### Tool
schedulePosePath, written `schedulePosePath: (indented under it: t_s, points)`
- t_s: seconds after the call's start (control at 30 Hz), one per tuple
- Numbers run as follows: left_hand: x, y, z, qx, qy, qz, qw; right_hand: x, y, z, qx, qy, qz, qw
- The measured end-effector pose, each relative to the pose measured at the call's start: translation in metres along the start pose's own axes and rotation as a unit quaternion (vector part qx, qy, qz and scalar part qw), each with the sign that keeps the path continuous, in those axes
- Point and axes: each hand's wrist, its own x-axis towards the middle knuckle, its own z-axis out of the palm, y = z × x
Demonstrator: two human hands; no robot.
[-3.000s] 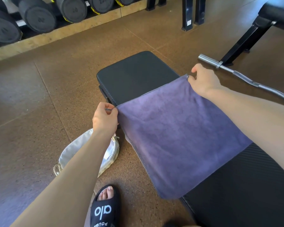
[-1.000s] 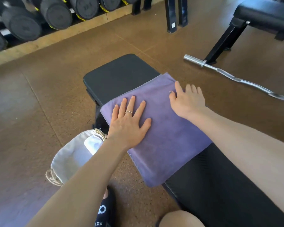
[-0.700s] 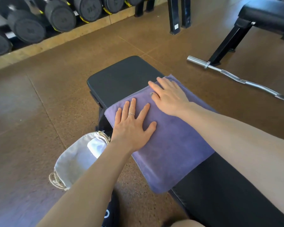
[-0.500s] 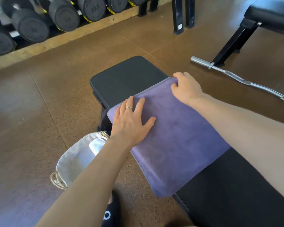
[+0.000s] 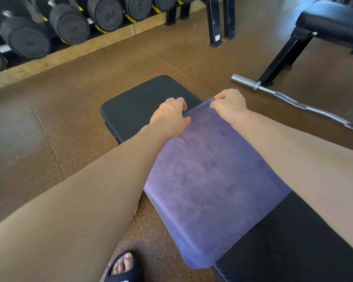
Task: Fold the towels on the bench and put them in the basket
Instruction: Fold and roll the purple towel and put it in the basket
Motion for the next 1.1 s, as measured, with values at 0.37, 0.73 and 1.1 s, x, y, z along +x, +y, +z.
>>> schedulePosePath:
  t_s: [0.37, 0.73, 1.1]
  points:
    - [0.028, 0.002, 0.015, -0.013, 0.012, 0.001, 1.0, 0.01, 0.0, -0.002, 0.116, -0.086, 0.072, 0.987]
    - [0.02, 0.001, 0.011, -0.052, 0.033, 0.027, 0.998, 0.006, -0.007, -0.007, 0.147, -0.074, 0.011, 0.986]
    - [-0.019, 0.014, 0.001, -0.105, 0.027, 0.05, 0.993, -0.027, -0.001, -0.017, 0.0, -0.107, -0.11, 0.988]
